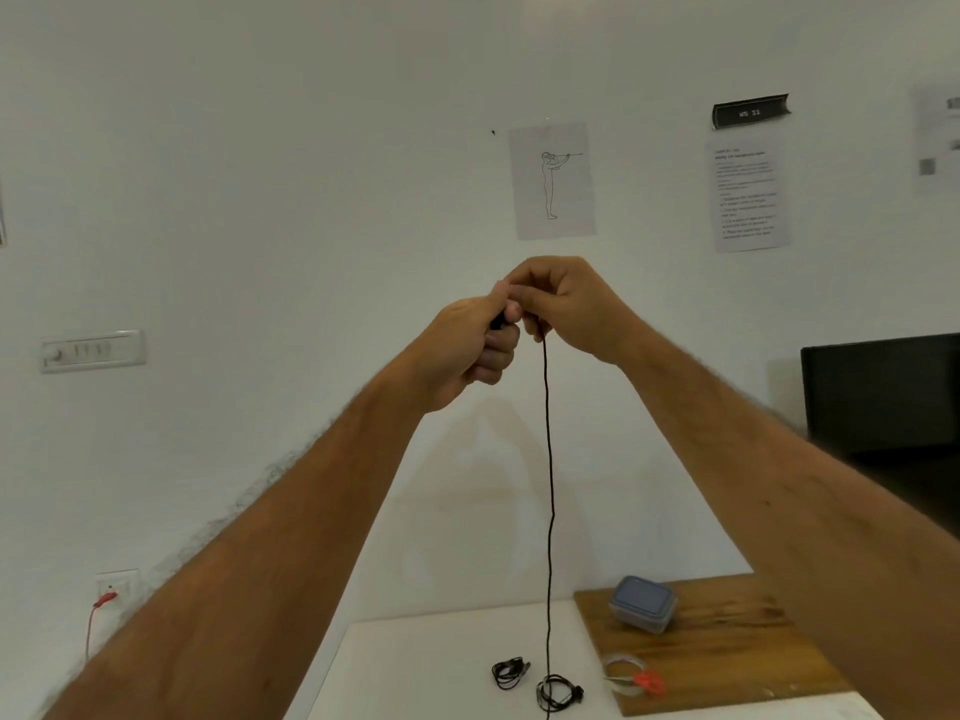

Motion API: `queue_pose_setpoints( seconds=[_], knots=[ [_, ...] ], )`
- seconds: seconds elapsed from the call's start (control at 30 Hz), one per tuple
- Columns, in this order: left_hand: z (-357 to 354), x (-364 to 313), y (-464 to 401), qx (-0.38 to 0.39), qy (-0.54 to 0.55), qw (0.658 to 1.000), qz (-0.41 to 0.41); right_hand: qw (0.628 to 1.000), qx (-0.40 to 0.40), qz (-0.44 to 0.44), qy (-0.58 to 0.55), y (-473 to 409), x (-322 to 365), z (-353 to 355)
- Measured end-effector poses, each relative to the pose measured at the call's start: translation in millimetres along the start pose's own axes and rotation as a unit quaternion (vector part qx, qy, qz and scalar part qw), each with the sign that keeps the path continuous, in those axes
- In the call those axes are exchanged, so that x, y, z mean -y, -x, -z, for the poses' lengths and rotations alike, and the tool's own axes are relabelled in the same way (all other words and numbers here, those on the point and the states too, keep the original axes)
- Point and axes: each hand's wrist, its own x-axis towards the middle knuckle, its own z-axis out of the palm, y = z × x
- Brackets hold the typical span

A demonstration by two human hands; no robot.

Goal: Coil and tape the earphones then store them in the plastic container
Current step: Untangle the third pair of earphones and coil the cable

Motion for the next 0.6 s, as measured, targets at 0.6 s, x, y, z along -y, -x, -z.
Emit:
queue_pose_setpoints(
  seconds=[0.6],
  knots=[
    [3, -2, -12, -0.133, -0.004, 0.986, -0.097, 0.974, 0.081, -0.163, -0.131, 47, -18, -58]
  ],
)
